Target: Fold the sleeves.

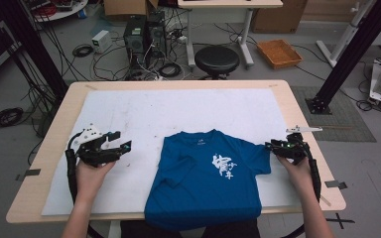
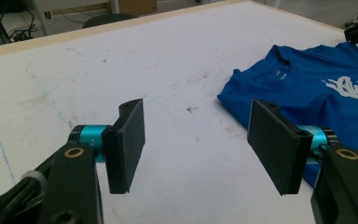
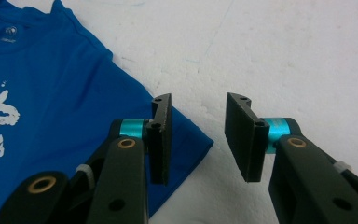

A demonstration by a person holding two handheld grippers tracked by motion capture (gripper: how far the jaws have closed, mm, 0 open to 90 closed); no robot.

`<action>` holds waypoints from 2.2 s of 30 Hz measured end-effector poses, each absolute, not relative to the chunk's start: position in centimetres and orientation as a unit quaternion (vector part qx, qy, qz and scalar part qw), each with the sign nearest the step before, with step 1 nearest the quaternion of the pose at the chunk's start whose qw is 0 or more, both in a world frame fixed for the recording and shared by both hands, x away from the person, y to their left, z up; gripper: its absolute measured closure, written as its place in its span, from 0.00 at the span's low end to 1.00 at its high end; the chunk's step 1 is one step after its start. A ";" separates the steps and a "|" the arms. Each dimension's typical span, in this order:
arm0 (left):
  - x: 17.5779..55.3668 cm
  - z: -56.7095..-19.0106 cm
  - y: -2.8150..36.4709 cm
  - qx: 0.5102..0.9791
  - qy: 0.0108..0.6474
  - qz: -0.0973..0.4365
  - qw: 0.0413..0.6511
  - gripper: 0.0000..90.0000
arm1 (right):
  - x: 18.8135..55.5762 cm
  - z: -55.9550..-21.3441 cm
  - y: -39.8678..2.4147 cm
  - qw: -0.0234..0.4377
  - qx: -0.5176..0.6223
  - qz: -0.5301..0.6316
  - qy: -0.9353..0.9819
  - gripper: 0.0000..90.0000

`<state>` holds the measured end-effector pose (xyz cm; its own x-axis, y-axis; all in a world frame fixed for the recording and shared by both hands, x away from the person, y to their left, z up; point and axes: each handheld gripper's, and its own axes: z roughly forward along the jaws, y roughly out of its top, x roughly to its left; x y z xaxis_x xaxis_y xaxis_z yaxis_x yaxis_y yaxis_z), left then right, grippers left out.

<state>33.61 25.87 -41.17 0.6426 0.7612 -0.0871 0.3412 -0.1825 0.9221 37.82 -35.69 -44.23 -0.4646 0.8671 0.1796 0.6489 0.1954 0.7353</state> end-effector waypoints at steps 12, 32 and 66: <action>33.6 -41.1 25.7 0.743 0.371 0.200 0.520 0.41 | 36.9 -43.0 -35.0 0.128 0.467 0.412 0.772 0.98; 34.2 -40.8 23.8 0.758 0.353 0.183 0.517 0.41 | 34.5 -39.0 -27.0 0.124 0.415 0.443 0.785 0.98; 34.5 -40.7 22.9 0.760 0.345 0.170 0.523 0.41 | 32.6 -42.3 -28.5 0.057 0.462 0.420 0.779 0.86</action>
<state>34.55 22.89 -40.71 0.7043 0.7026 -0.1016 0.3461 -0.2148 0.9133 32.58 -28.49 -42.30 -0.5660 0.7681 0.2994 0.6719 0.2194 0.7074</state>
